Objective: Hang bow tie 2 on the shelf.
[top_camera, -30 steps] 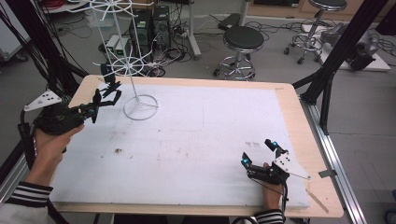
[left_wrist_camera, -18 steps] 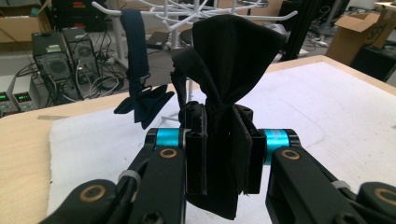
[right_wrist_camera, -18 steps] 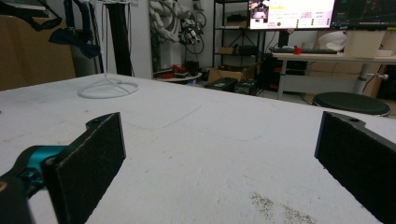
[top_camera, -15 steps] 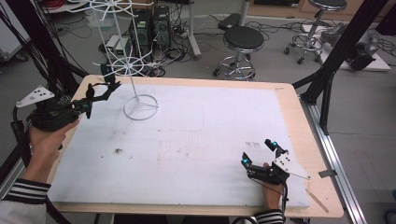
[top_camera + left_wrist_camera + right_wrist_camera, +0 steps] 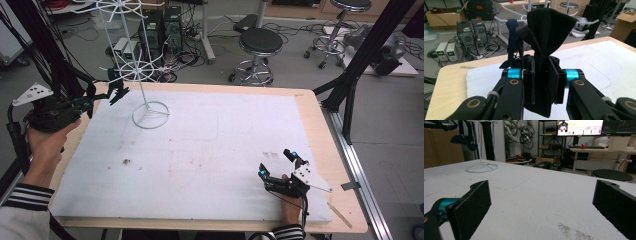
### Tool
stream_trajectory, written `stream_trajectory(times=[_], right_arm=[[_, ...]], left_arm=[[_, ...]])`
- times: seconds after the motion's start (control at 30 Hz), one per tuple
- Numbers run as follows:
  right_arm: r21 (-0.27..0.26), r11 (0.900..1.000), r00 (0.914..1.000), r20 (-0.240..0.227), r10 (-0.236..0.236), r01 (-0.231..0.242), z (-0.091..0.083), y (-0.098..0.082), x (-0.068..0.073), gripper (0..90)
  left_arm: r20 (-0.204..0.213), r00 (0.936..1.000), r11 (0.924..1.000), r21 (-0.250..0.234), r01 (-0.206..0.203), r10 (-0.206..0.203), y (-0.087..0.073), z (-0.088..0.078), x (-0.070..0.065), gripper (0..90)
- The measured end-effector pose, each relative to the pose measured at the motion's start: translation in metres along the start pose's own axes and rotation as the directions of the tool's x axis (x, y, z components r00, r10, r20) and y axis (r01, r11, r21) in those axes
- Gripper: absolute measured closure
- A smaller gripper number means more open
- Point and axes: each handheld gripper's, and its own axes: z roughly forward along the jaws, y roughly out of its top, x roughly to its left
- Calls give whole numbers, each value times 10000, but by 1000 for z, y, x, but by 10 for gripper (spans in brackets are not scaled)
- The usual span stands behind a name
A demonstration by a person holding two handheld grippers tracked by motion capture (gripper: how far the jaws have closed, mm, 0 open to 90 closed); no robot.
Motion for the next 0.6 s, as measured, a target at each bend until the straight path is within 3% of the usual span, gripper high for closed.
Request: stream_trajectory(times=[0.6], right_arm=[[3,10000,10000,-1,8,-8,0,0,0,11]], left_arm=[[85,9998,9999,-35,-166,167,15,11,-11,764]])
